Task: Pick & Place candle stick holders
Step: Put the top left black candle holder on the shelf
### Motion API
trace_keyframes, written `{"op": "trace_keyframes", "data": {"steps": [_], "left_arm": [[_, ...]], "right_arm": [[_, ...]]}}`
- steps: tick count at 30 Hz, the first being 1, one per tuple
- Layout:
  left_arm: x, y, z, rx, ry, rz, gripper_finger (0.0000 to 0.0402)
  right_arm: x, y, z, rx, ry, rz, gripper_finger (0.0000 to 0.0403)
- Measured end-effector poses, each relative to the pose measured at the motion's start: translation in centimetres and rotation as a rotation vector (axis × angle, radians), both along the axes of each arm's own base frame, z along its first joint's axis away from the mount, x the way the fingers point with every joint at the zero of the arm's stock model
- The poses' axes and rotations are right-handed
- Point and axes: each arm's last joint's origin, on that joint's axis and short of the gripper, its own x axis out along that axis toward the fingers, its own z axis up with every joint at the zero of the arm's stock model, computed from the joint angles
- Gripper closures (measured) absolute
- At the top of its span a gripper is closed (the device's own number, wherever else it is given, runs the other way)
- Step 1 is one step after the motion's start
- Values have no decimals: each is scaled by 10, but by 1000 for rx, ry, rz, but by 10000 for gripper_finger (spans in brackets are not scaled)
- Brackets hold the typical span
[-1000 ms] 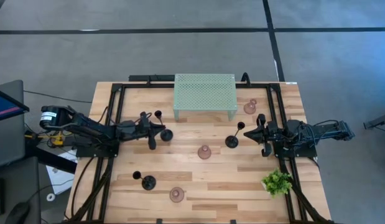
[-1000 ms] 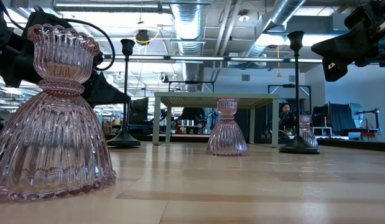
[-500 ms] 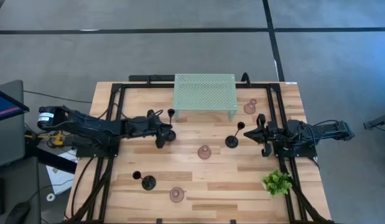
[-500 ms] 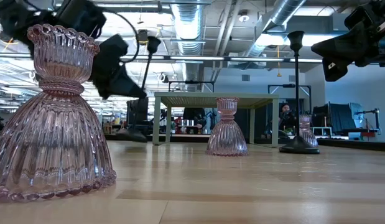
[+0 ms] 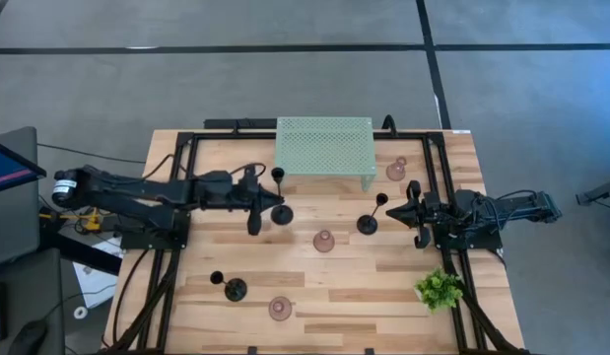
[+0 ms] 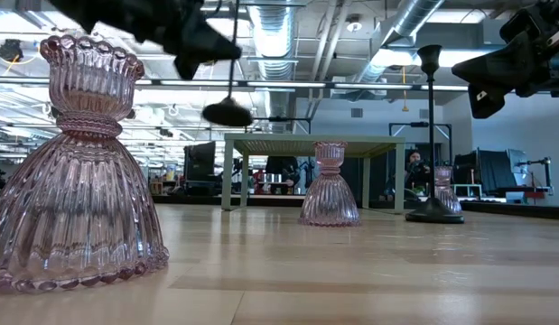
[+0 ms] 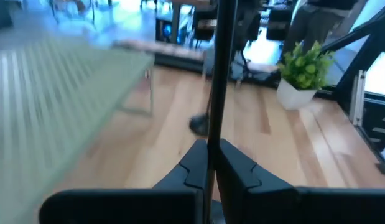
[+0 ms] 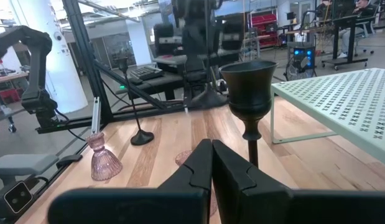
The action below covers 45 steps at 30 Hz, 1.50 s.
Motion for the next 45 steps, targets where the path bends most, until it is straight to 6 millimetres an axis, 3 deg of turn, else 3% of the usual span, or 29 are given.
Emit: {"op": "trace_keyframes", "data": {"steps": [8,12,21,25,33,45], "left_arm": [[21,30,42,193,-35,118,388],[33,56,56,234,-35,186,387],[62,123,80,215,-68,150,387],[80,145,78,203,-54,122,387],[111,171,73,198,-58,118,387],[119,209,56,140,-84,196,387]], "right_arm": [[0,0,0,2,-1,0,403],[0,0,0,2,0,3,403],[0,0,0,2,0,3,403],[0,0,0,2,-1,3,403],[0,0,0,2,0,3,403],[0,0,0,2,0,3,403]]}}
